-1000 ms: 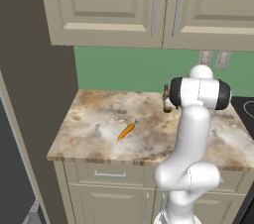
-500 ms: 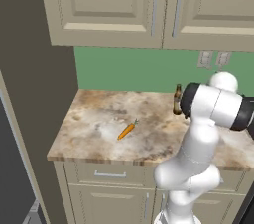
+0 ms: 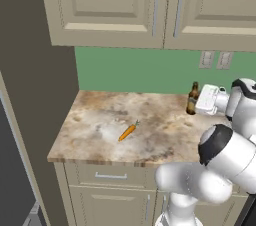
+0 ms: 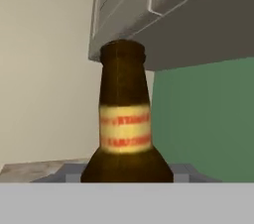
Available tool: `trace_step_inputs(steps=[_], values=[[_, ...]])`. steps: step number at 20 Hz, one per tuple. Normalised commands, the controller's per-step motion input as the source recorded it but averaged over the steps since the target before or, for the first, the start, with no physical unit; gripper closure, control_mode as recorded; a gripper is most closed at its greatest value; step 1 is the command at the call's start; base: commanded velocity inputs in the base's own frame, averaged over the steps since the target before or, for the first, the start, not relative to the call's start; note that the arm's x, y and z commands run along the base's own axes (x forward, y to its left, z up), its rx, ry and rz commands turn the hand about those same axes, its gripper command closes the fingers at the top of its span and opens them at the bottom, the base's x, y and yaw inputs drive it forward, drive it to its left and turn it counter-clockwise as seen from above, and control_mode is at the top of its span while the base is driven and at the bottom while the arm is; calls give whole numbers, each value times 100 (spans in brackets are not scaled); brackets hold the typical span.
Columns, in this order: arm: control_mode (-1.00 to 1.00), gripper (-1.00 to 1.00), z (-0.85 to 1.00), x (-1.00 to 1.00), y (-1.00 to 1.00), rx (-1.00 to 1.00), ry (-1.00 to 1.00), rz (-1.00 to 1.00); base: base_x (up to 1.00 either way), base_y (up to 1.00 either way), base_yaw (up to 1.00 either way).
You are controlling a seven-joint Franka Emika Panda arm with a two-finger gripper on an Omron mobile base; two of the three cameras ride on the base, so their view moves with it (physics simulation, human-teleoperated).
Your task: Place the liquor and beer on the top shelf of the fridge to keep them out of children's reach, and place the carrot on lower shelves for easy access.
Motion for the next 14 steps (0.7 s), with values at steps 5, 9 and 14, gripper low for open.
trace_step_inputs(steps=[5, 9, 14], values=[[-100, 100, 63, -100, 13, -10, 0, 0, 0, 0, 0], [-100, 100, 45, -100, 33, -9, 1, -2, 0, 0, 0], [-100, 100, 14, -99, 35, 0, 3, -20, 0, 0, 0]])
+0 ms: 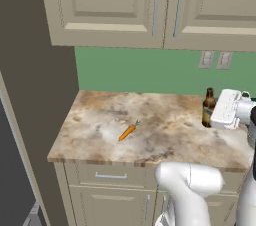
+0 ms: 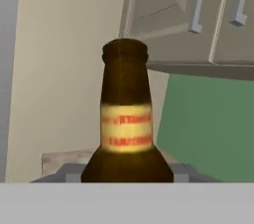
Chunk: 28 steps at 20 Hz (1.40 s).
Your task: Place the liquor and beer on the top shelf of the fridge to keep them out of children's reach, and place the carrot on lower shelves for easy access.
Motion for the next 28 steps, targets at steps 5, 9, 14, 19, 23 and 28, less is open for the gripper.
trace_step_inputs(steps=[5, 9, 14, 19, 23, 28], values=[[-100, 100, 29, -71, 36, 0, 10, -43, 0, 0, 0], [-100, 100, 68, -45, 34, 0, 21, -43, 0, 0, 0], [-100, 100, 55, -37, 38, 0, 31, -32, 0, 0, 0], [-100, 100, 9, -22, 49, -7, 40, -18, 0, 0, 0], [-100, 100, 0, -2, 37, -1, 28, -14, 0, 0, 0], [-100, 100, 5, 0, 0, 1, 4, -10, 0, 0, 0]])
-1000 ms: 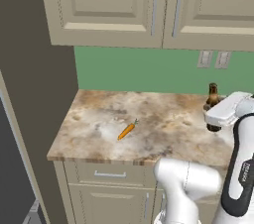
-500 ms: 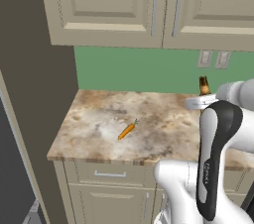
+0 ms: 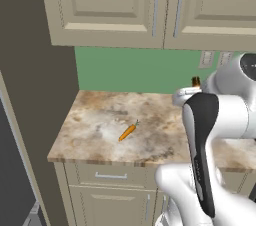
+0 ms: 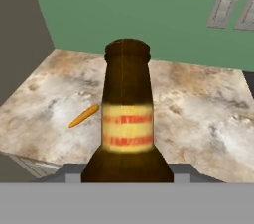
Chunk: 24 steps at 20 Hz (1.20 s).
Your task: Place the liquor and beer on the top shelf of the fridge to keep them out of children's reach, and place the carrot on lower shelves for easy access.
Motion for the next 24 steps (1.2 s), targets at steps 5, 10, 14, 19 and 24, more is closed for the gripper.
trace_step_inputs(steps=[5, 10, 14, 19, 24], values=[[-100, 100, -6, -13, -3, 0, -2, -3, 0, 0, 0], [-100, 100, -12, -17, 0, 0, -6, -2, 0, 0, 0], [-100, 100, -1, -14, -6, 0, -1, 0, 0, 0, 0], [100, 100, 0, -22, -12, 0, 0, 0, -13, -1, 0], [100, 100, 0, 0, 0, 0, 0, 0, -92, 3, 15]])
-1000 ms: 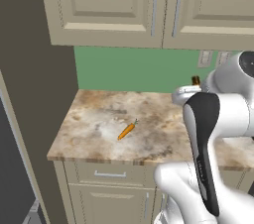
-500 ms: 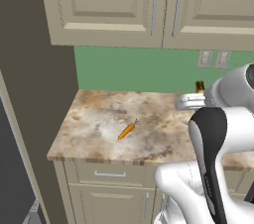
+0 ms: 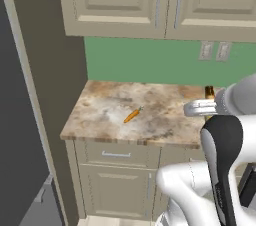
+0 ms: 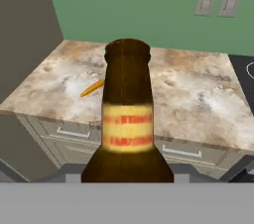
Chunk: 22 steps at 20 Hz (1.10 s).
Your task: Place the liquor and beer on the top shelf of the fridge to keep them out of children's reach, and place the carrot on lower shelves for easy access.
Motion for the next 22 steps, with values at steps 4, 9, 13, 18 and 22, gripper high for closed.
trace_step_inputs(steps=[4, 9, 13, 18, 22], values=[[100, 100, 0, 0, 0, 0, 0, 0, -84, 31, 38], [100, 100, 0, 0, 0, 0, 0, 0, -48, 33, 57], [100, 100, 0, 0, 0, 0, 0, 0, -30, 24, 71], [100, 100, 0, 0, 0, 0, 0, 0, -16, 40, 78], [100, 100, 0, 0, 0, 0, 0, 0, -1, 54, 82]])
